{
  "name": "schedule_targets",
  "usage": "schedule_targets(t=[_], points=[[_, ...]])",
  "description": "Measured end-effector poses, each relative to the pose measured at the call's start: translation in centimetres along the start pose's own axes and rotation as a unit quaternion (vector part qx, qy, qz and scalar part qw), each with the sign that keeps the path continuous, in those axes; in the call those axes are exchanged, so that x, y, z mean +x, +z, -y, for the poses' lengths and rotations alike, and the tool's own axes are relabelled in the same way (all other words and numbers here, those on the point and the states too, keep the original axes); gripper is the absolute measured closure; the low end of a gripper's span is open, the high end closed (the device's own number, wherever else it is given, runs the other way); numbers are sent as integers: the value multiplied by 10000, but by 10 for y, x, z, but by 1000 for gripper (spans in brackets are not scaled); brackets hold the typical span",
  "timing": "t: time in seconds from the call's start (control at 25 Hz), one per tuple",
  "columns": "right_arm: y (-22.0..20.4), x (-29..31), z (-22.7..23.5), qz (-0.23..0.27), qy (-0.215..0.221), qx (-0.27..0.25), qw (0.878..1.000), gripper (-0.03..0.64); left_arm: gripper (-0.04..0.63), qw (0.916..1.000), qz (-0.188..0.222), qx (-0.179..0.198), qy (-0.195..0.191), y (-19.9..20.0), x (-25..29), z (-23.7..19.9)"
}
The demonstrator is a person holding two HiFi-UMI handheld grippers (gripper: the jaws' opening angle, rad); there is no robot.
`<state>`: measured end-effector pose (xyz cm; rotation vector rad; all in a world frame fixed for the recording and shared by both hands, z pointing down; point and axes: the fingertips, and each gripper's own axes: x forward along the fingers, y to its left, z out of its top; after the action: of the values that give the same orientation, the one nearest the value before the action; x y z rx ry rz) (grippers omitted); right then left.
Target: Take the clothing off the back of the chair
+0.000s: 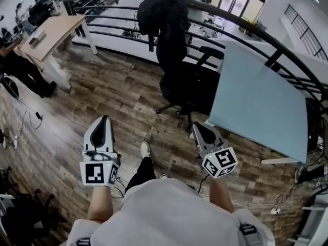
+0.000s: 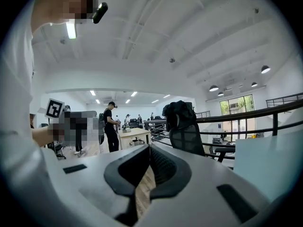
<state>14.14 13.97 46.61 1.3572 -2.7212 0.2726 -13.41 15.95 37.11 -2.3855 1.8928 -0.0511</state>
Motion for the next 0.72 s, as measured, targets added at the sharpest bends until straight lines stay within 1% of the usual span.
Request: schedule_targets(t=[0.16, 0.24, 0.36, 0.52, 0.6, 0.72], points=[[7, 42, 17, -155, -46, -47, 9999, 597, 571, 10000, -2, -18, -6, -8, 37, -21], [19, 73, 20, -188, 41, -123, 9997, 597, 571, 9999, -83, -96, 75, -14, 56, -42], [43, 122, 19, -94, 201, -235, 9995, 597, 571, 9994, -223, -218, 112, -24, 87, -75], [64, 175, 22, -45, 247, -298, 9992, 597, 571, 9997, -163, -168, -16, -22, 135, -103], [69, 199, 24, -77, 189, -295, 9994, 597, 571, 9997, -105, -208, -99, -20, 157, -119], [81, 228, 25, -4, 113, -334, 9994, 597, 571, 9992, -131, -294, -254, -27, 185, -141]])
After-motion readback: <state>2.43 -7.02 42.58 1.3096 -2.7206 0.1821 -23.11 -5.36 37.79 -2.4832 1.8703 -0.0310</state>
